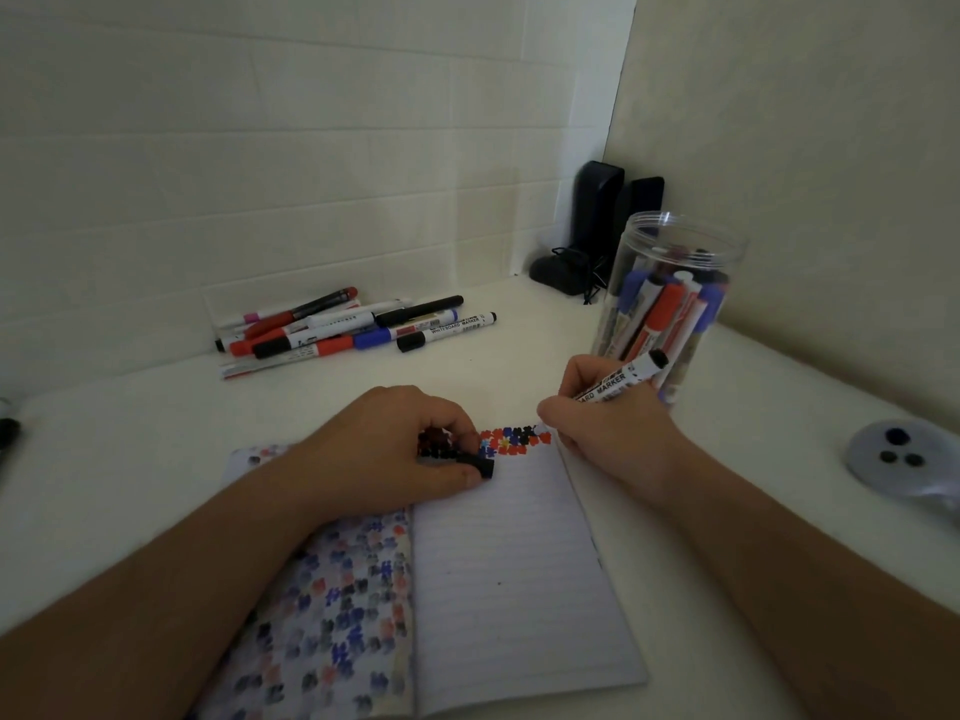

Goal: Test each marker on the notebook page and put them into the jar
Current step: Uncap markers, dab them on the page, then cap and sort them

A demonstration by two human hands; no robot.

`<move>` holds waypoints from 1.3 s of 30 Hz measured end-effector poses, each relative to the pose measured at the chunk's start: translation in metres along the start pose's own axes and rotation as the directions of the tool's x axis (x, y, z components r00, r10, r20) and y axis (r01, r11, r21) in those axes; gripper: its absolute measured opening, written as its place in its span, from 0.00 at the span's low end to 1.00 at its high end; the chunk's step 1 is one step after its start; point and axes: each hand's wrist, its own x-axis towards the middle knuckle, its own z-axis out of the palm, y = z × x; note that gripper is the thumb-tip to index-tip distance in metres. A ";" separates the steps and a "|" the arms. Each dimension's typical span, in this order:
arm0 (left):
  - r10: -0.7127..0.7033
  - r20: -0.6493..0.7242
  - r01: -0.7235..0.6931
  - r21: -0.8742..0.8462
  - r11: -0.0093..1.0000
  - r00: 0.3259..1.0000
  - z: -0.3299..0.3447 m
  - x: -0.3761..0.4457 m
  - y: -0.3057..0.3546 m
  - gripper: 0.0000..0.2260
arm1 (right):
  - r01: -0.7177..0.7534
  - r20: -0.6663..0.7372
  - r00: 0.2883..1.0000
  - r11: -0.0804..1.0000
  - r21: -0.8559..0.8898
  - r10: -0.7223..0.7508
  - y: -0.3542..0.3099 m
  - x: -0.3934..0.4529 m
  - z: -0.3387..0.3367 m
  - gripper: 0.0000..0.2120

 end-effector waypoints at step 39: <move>-0.002 0.002 0.002 -0.004 1.000 1.000 0.002 0.002 -0.004 0.10 | -0.015 -0.008 1.000 0.981 -0.194 0.013 0.014 0.012 0.005 0.17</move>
